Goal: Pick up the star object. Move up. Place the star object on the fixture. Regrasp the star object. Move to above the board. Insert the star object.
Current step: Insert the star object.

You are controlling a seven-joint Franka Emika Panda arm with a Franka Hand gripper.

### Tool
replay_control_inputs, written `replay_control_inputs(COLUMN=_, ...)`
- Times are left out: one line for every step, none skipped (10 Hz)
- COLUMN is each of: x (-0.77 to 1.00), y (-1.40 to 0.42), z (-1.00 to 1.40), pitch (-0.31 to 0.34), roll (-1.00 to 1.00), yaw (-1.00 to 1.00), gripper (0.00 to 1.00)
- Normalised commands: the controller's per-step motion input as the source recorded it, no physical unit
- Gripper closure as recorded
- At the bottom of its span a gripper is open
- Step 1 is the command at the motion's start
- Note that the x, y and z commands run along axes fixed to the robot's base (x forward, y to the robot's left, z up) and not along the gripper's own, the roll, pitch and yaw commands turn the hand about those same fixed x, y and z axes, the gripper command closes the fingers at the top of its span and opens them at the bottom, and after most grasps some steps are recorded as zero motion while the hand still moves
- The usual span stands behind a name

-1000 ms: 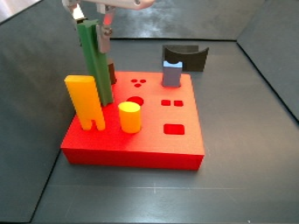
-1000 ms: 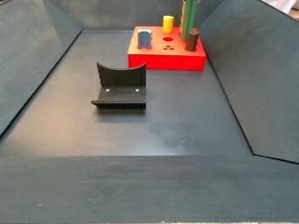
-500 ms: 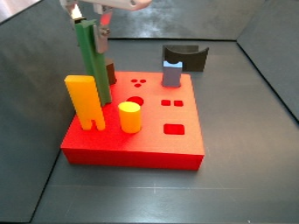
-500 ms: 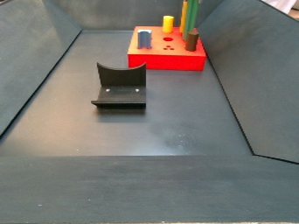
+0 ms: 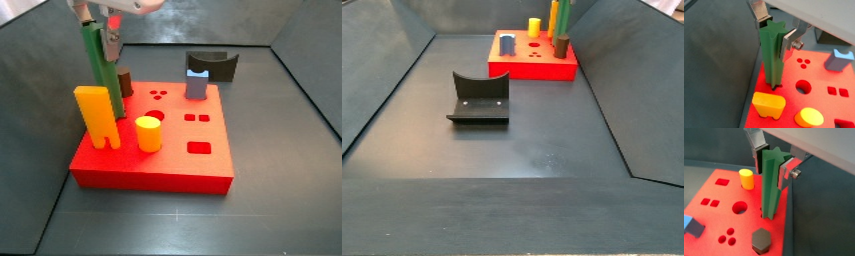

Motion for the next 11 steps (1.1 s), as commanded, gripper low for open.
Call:
replay_control_inputs(x=0.0, y=0.0, z=-0.12, pitch=0.0, roll=-0.09, yaw=-0.38, gripper=1.0)
replay_control_inputs(x=0.0, y=0.0, z=-0.17, pitch=0.0, roll=-0.03, yaw=-0.26, gripper=1.0)
replay_control_inputs(x=0.04, y=0.0, z=-0.27, pitch=0.0, roll=0.0, yaw=-0.1, gripper=1.0)
replay_control_inputs(x=0.12, y=-0.01, z=-0.39, pitch=0.0, roll=0.0, yaw=-0.03, gripper=1.0)
replay_control_inputs(x=0.07, y=-0.05, z=-0.53, pitch=-0.039, roll=0.0, yaw=0.0, gripper=1.0)
replay_control_inputs(x=0.07, y=0.0, z=-0.65, pitch=-0.077, roll=0.0, yaw=0.0, gripper=1.0)
replay_control_inputs(x=0.0, y=0.0, z=-0.56, pitch=-0.114, roll=0.0, yaw=0.0, gripper=1.0)
replay_control_inputs(x=0.0, y=0.0, z=-0.2, pitch=-0.084, roll=-0.11, yaw=0.0, gripper=1.0)
replay_control_inputs(x=0.0, y=0.05, z=-0.16, pitch=-0.099, roll=-0.17, yaw=-0.01, gripper=1.0)
replay_control_inputs(x=0.0, y=0.06, z=-0.17, pitch=-0.123, roll=-0.17, yaw=-0.01, gripper=1.0)
replay_control_inputs(x=0.0, y=0.0, z=-0.1, pitch=-0.103, roll=-0.06, yaw=0.0, gripper=1.0)
